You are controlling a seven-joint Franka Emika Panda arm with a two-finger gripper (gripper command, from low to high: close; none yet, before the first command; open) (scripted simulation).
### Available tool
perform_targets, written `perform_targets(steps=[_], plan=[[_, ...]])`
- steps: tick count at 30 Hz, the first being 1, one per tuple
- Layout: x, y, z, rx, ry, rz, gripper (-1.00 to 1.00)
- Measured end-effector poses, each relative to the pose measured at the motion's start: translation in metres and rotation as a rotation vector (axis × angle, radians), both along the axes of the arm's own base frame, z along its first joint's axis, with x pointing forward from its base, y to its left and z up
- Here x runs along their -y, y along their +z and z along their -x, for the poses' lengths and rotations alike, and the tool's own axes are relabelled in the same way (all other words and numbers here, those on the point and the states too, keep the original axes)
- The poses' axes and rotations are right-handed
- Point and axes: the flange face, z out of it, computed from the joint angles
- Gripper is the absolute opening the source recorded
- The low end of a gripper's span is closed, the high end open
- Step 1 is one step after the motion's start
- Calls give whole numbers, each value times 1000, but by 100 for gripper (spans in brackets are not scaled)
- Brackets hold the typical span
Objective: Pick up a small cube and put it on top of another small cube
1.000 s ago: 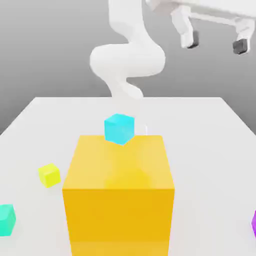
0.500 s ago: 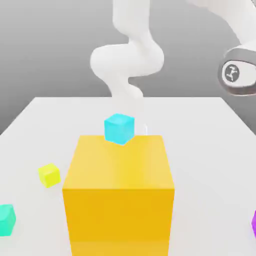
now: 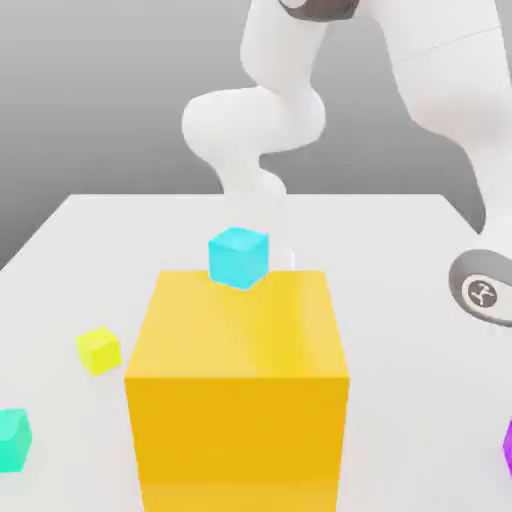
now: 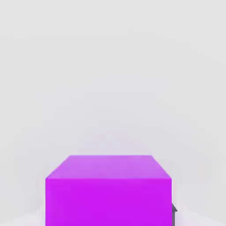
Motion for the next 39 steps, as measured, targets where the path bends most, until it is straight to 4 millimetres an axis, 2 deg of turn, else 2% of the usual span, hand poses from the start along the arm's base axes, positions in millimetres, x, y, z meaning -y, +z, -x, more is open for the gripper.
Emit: perform_targets(steps=[4, 7, 8, 11, 15, 19, 22, 25, 27, 29, 35, 39], plan=[[0, 50, 0, 1, -1, -1, -100], [5, 85, -20, 45, -54, -55, -100], [17, 93, -30, 61, -97, -64, -100], [75, 115, -60, 109, -270, -70, -100], [164, 141, -89, 172, -524, -67, -100], [259, 165, -99, 235, -783, -63, -100], [341, 183, -96, 284, -1003, -57, -100], [409, 199, -79, 332, -1204, -51, -100], [457, 207, -59, 359, -1354, -44, -100], [493, 204, -34, 355, -1481, -30, -100], [565, 179, 53, 278, -1823, 6, -100], [596, 158, 118, 203, -2059, 9, -100]])
